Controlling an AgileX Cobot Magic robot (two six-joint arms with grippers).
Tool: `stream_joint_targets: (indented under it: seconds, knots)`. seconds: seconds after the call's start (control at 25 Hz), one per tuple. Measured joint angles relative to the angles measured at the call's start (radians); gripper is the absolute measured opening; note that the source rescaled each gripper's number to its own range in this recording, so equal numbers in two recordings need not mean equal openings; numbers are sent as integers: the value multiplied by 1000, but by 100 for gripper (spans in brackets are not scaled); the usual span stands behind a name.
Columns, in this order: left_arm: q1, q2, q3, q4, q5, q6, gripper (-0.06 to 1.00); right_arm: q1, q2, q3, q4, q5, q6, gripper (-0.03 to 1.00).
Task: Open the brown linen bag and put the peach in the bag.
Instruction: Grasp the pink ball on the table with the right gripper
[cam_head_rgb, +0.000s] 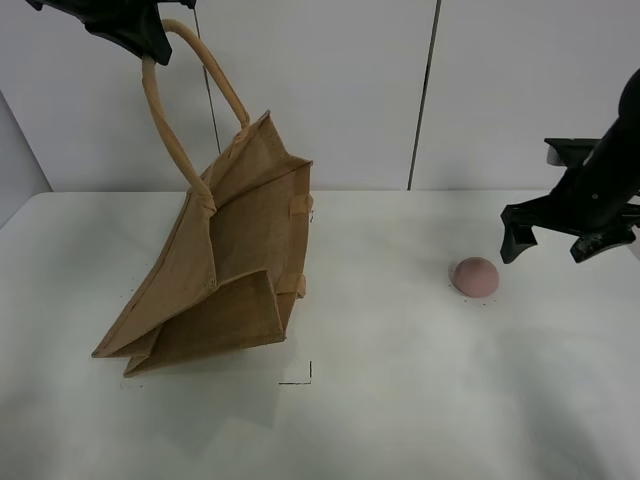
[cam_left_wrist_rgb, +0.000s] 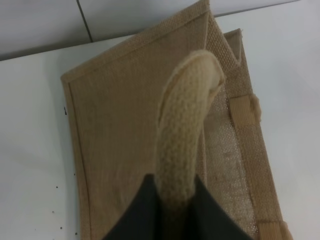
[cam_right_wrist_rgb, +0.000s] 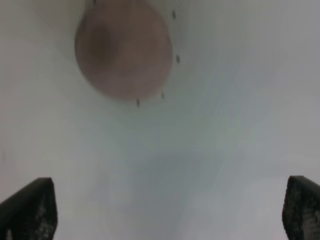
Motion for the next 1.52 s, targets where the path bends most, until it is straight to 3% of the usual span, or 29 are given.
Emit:
stream_joint_targets:
  seconds: [0.28, 0.72, 1.24, 1.52]
  knots:
    - [0, 0, 0, 0, 0, 1, 0, 53, 181, -172, -15, 29, -4, 100]
    - [0, 0, 0, 0, 0, 1, 0, 53, 288, -175, 5, -30, -34, 100]
    - [0, 0, 0, 0, 0, 1, 0, 75, 288, -175, 15, -29, -79, 100]
    - [0, 0, 0, 0, 0, 1, 0, 111, 292, -176, -30, -78, -25, 100]
